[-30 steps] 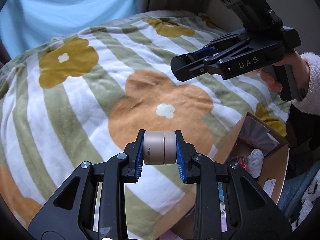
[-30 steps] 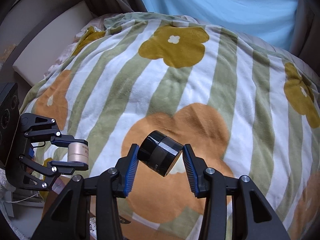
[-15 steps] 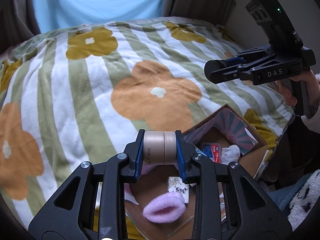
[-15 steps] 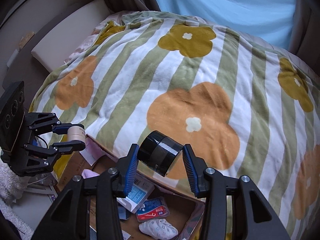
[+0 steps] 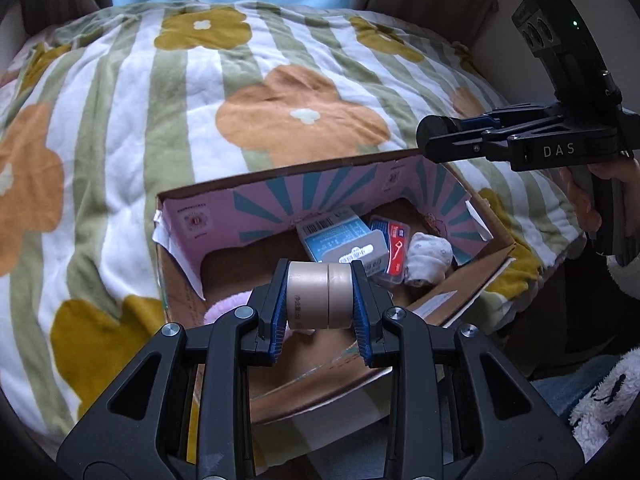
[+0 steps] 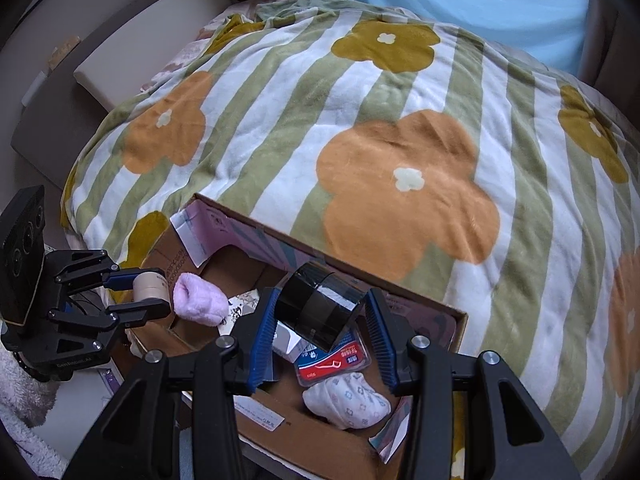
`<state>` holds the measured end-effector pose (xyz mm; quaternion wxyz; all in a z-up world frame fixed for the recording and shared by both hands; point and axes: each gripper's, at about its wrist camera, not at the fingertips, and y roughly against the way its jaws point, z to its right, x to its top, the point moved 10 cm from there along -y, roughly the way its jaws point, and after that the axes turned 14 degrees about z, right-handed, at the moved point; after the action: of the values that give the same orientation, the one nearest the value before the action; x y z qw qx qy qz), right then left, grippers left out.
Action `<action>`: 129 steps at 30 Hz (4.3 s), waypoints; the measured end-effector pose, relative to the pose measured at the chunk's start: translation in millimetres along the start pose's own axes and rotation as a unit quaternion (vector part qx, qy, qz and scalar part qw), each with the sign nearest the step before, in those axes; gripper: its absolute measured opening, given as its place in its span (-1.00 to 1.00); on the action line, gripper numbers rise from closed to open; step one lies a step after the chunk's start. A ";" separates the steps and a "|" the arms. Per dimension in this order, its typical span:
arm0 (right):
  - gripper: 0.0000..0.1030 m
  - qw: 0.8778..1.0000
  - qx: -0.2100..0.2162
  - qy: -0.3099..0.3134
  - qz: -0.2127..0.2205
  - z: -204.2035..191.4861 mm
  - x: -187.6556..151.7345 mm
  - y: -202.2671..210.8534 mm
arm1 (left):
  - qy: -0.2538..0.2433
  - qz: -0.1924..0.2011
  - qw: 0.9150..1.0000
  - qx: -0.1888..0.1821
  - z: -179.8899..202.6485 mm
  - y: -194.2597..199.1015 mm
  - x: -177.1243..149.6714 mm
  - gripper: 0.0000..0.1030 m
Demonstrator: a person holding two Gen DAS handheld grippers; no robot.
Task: Organize objects
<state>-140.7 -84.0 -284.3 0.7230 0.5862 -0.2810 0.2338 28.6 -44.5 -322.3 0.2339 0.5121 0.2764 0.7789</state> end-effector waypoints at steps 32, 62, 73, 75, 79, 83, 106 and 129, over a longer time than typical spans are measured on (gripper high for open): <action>0.12 0.998 -0.025 -0.047 -0.030 16.9 -37.7 -20.3 | -0.061 -0.033 0.997 -0.038 26.4 -23.8 -11.2 -0.35; 0.99 0.994 -0.053 -0.088 -0.031 20.4 -6.7 17.2 | -0.028 -0.011 0.999 0.045 -0.8 11.2 62.8 1.00; 0.99 0.984 -0.135 -0.114 0.007 25.3 33.2 85.1 | 0.002 0.019 0.996 0.082 -4.4 53.8 126.0 1.00; 0.99 0.982 -0.147 -0.117 0.013 27.5 36.4 93.0 | 0.000 0.027 0.996 0.086 -1.3 57.9 134.1 1.00; 0.99 0.979 -0.167 -0.118 0.028 33.5 41.9 101.5 | -0.009 0.033 0.996 0.084 4.6 57.0 143.0 1.00; 0.99 0.977 -0.179 -0.113 0.032 40.7 46.2 102.0 | -0.013 0.032 0.996 0.079 8.7 47.7 145.5 1.00; 0.99 0.977 -0.195 -0.086 0.033 67.7 67.8 95.4 | -0.047 0.024 0.998 0.046 22.0 26.0 167.8 1.00; 0.99 0.976 -0.201 -0.070 0.045 62.3 75.9 97.7 | -0.090 0.004 0.996 -0.006 32.4 26.6 162.9 1.00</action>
<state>-158.6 -124.4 -153.1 0.7932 0.4307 -0.3981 0.1637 -3.2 47.6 -185.1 0.2576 0.5800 0.2475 0.7321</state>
